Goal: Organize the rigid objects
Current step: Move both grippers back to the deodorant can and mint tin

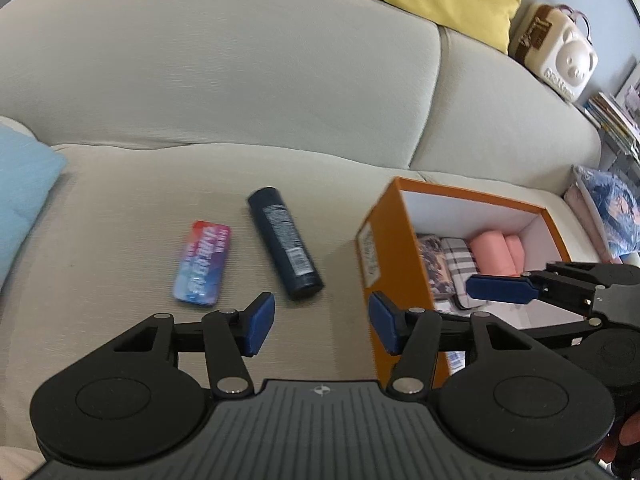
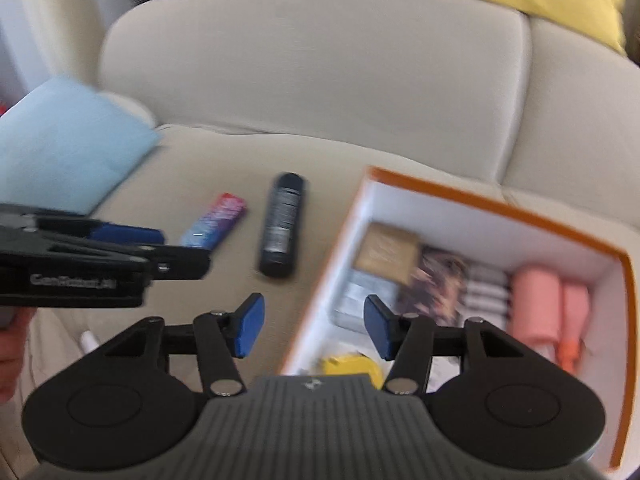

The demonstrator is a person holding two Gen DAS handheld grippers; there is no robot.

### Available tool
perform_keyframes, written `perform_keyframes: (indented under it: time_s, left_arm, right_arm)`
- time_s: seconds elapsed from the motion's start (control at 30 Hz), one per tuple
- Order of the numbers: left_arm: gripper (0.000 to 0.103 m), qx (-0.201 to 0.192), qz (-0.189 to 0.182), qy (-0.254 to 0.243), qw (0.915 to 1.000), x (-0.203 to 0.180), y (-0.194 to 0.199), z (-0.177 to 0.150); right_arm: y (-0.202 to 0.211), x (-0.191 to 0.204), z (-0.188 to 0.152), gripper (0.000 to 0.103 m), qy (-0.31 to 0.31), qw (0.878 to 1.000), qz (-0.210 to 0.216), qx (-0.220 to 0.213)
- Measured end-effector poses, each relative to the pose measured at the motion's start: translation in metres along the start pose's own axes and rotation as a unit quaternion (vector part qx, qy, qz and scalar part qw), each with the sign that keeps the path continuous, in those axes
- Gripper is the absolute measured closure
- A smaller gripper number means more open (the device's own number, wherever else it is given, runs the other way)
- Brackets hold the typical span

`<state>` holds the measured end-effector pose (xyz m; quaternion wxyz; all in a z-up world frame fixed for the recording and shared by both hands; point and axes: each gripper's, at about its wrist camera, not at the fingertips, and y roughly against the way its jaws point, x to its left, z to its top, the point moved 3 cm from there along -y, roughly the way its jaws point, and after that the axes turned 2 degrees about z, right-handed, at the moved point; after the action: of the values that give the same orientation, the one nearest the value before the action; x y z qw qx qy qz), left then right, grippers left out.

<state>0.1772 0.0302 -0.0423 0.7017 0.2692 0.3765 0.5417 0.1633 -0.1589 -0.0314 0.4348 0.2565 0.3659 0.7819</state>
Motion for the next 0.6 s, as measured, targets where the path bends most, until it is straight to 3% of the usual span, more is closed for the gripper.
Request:
perform_keyframes:
  time_s: [0.23,0.3,0.37,0.6]
  left_arm:
    - [0.040,0.001,-0.021,0.035,0.9992,0.044,-0.005,-0.003]
    - [0.040,0.004,-0.020,0.050,0.9985,0.058,-0.010,-0.004]
    - [0.040,0.006,-0.018,0.063,0.9978,0.069,-0.015,-0.006]
    - [0.040,0.014,-0.015,0.111,0.9936,0.101,-0.039,-0.008]
  right_arm:
    - [-0.029,0.044,0.020,0.047,0.085,0.996,-0.004,0.020]
    - [-0.042,0.052,0.024,0.052,0.100,0.994,-0.010,0.031]
    - [-0.056,0.056,0.026,0.056,0.116,0.992,-0.016,0.047]
    - [-0.082,0.061,0.030,0.058,0.153,0.984,-0.023,0.088]
